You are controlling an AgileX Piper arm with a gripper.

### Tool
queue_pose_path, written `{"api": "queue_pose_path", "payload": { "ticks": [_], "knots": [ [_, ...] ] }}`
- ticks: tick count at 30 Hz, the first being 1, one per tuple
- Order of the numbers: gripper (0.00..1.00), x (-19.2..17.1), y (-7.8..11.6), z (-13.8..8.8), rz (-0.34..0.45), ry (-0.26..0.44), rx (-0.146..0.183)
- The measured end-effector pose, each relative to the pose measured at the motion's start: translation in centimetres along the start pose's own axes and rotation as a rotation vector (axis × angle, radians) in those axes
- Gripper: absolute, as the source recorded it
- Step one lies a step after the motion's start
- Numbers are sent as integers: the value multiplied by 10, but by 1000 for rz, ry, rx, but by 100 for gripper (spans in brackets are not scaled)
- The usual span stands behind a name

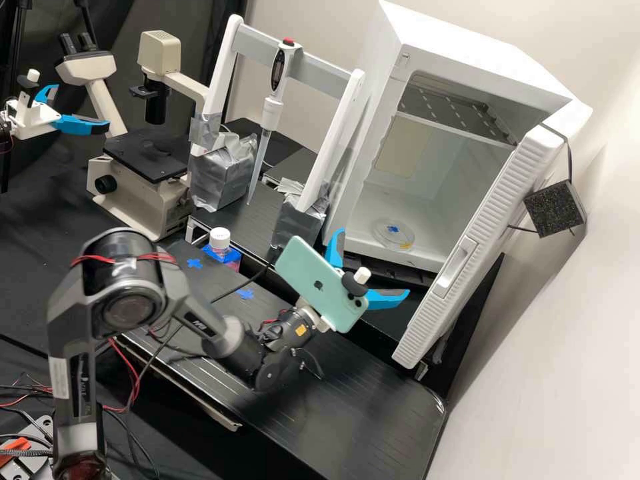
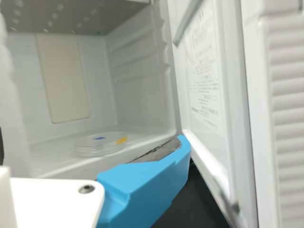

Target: Move the petri dish to the incubator

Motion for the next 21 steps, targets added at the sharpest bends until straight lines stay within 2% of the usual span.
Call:
{"api": "queue_pose_path", "payload": {
  "ticks": [4,9,13,16,19,21],
  "knots": [
    [100,-25,-12,-21,-22,24,-1],
    [100,-56,-41,-49,-76,86,29],
    [100,-80,-61,-69,-67,139,44],
    [100,-96,-75,-79,-62,166,78],
    [100,-107,-84,-83,-53,164,89],
    [100,-114,-89,-85,-50,160,78]
  ]
}}
